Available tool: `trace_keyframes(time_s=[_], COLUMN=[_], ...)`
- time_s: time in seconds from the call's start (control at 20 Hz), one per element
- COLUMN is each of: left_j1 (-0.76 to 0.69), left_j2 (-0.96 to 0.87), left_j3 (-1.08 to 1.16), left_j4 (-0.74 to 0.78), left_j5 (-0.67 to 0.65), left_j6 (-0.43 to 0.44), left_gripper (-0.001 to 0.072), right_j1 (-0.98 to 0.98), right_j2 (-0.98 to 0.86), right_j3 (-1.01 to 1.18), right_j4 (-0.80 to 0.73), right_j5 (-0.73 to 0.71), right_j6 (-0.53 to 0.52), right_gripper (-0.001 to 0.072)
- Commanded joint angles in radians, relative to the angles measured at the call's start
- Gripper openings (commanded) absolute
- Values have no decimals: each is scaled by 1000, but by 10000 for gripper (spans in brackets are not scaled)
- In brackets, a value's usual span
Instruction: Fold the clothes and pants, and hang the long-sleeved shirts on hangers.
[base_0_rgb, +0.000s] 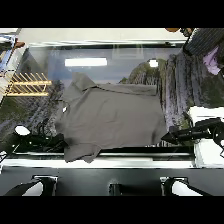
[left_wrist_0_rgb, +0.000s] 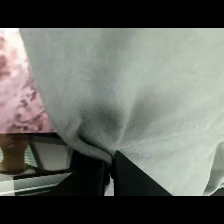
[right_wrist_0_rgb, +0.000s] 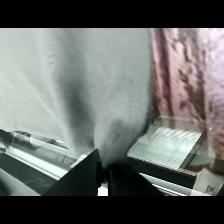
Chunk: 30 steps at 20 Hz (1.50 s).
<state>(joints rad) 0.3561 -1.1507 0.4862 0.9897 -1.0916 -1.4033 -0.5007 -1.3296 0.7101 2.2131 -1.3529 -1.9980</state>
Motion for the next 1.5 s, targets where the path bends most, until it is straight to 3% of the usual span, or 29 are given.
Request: trace_keyframes(time_s=[0.0, 0.15, 0.25, 0.55, 0.7, 0.95, 1.1, 1.2, 1.35, 1.45], left_j1=[-6, -6, -6, -6, -5, 26, 40, 40, 40, 37], left_j2=[5, 33, 49, 51, 52, 96, 215, 294, 332, 312], left_j3=[8, 75, 171, 738, 1102, 1538, 1579, 1573, 1569, 1550], left_j4=[0, -25, -51, -90, -89, -7, 141, 293, 459, 430], left_j5=[4, -16, -25, -45, -46, -104, -145, -154, -158, -159], left_j6=[1, 2, 0, -37, -60, -264, -368, -435, -436, -390], left_gripper=[17, 16, 16, 16, 16, 16, 16, 15, 15, 15], right_j1=[0, 35, 154, 379, 380, 380, 380, 380, 380, 380], right_j2=[53, 108, 135, 141, 147, 265, 444, 544, 589, 548], right_j3=[1, 8, 60, 557, 926, 1378, 1397, 1397, 1397, 1396], right_j4=[20, 176, 196, 146, 105, -8, -38, -175, -306, -312], right_j5=[-3, -12, 45, 248, 192, 4, 37, 116, 167, 130], right_j6=[0, -67, -71, 110, 162, 286, 336, 457, 581, 625], right_gripper=[37, 36, 36, 36, 36, 37, 37, 37, 37, 37])
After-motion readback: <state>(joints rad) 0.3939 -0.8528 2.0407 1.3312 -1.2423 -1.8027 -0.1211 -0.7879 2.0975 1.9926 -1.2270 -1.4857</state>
